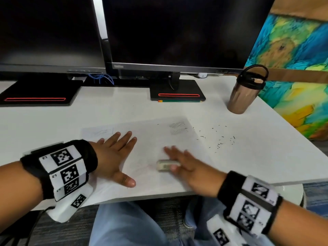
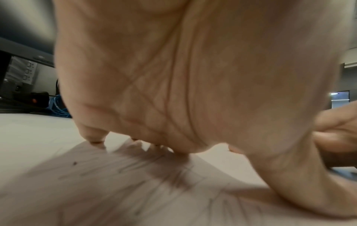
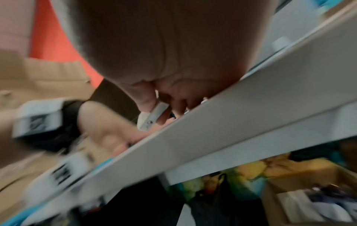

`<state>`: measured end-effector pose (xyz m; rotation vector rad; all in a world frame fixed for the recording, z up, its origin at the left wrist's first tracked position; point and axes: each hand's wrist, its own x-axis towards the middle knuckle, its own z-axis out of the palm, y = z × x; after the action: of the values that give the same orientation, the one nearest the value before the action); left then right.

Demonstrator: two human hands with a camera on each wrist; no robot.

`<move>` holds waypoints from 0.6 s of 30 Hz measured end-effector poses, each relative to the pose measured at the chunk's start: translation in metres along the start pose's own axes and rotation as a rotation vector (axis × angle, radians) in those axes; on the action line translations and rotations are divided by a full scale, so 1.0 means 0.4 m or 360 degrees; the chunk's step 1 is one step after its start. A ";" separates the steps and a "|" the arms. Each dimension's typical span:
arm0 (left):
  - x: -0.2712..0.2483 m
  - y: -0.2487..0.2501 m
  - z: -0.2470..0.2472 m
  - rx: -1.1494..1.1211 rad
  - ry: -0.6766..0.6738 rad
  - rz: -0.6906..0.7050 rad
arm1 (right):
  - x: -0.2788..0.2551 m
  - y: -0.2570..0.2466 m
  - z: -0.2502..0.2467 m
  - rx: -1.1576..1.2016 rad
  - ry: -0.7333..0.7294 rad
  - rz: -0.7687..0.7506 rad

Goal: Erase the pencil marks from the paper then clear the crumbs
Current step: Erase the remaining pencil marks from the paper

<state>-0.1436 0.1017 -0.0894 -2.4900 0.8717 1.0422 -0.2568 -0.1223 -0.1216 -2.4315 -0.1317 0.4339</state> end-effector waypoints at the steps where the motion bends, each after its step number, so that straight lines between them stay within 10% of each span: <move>1: 0.001 -0.002 0.002 -0.0007 -0.0001 0.0001 | -0.007 0.039 -0.028 0.0019 0.0102 0.0098; 5: 0.008 -0.004 0.000 0.0003 -0.0013 0.0008 | -0.046 0.102 -0.085 0.0111 0.0476 0.0337; 11: 0.011 -0.003 -0.006 0.0043 -0.0052 -0.0004 | -0.029 -0.020 0.053 -0.0047 -0.0042 -0.0189; 18: 0.013 -0.028 0.002 -0.0013 -0.0082 0.0081 | -0.011 0.148 -0.144 0.0115 0.0359 0.0424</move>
<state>-0.1340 0.1085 -0.0932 -2.4479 0.9217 1.1238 -0.2421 -0.2034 -0.1156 -2.4143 0.3029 0.2713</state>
